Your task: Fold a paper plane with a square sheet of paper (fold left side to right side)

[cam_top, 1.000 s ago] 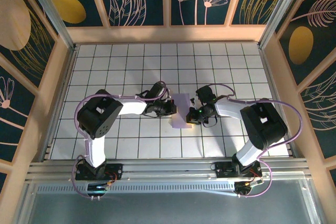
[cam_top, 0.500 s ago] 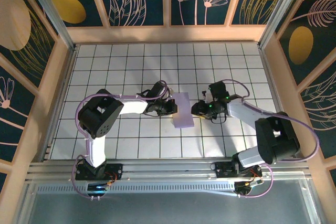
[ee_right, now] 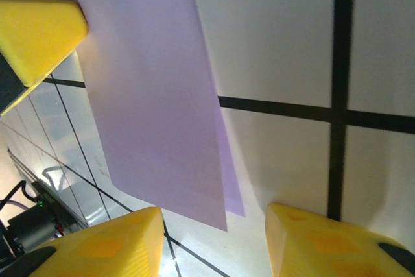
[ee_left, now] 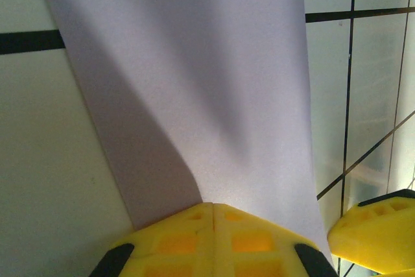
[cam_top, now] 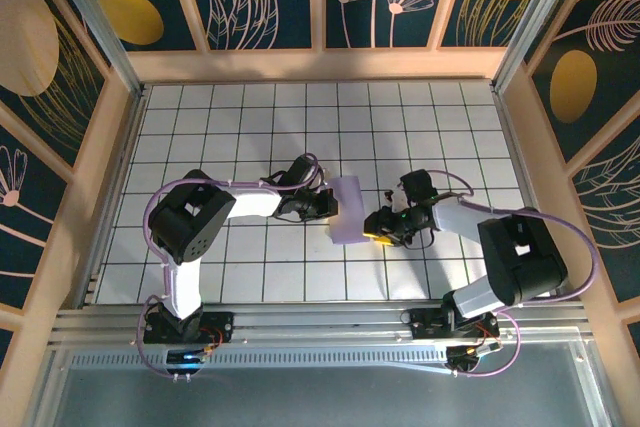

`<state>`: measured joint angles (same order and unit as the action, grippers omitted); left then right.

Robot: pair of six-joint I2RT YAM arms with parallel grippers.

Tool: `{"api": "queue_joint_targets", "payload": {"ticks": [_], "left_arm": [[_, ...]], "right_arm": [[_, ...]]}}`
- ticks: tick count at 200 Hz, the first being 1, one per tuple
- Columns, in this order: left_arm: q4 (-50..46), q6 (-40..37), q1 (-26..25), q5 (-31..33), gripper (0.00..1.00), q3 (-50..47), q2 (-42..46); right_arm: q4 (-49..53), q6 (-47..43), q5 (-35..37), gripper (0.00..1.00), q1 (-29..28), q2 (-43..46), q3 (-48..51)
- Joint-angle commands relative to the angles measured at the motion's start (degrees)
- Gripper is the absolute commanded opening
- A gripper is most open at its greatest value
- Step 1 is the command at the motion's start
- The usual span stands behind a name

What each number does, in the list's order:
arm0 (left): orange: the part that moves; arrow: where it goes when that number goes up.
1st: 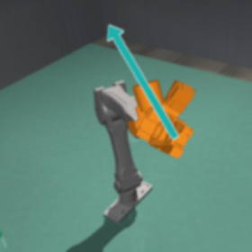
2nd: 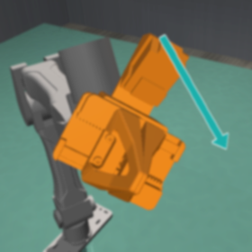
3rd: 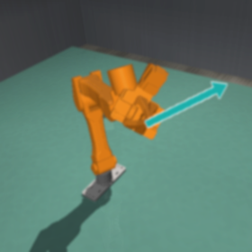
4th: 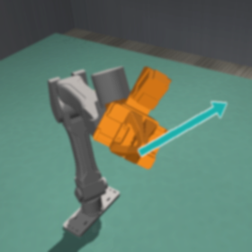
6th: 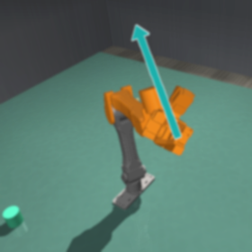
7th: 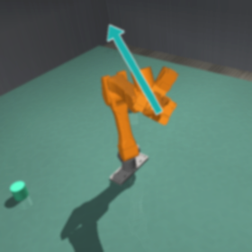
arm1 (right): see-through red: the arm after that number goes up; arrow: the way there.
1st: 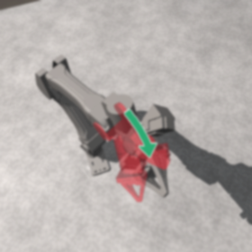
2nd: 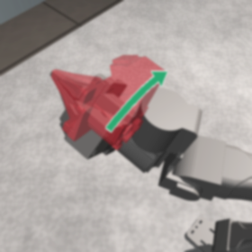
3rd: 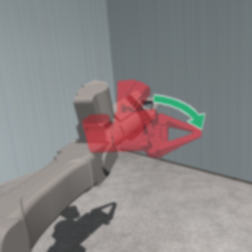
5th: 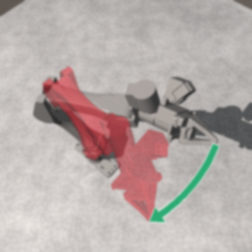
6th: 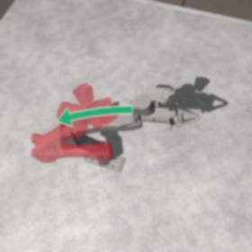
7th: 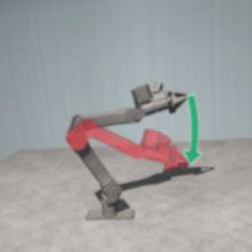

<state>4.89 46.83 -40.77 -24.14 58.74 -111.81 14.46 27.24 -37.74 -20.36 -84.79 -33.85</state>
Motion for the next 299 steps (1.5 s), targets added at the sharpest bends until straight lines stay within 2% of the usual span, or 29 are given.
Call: {"api": "queue_joint_targets", "payload": {"ticks": [1,100,240,282,299], "left_arm": [[-2.42,0.16,0.15,1.25,0.0,-0.03,-0.95],[-3.3,-1.11,0.12,1.29,0.0,-0.12,-0.86],[-3.91,-3.11,0.18,1.43,0.0,-0.12,0.4],[-4.09,-3.74,0.17,1.56,0.0,0.41,0.46],[-4.01,-4.22,0.18,1.77,0.02,0.71,0.8]], "right_arm": [[-3.16,1.36,-2.14,0.45,-0.76,-1.4,0.66],[-11.66,3.88,-4.53,0.38,0.25,-5.63,-2.28],[-13.57,-0.6,-5.6,0.32,3.92,-16.87,-12.82],[-14.09,-1.14,-5.16,0.27,4.42,-18.44,-13.25],[-14.23,-1.09,-5.02,0.22,4.5,-18.4,-13.18]]}}
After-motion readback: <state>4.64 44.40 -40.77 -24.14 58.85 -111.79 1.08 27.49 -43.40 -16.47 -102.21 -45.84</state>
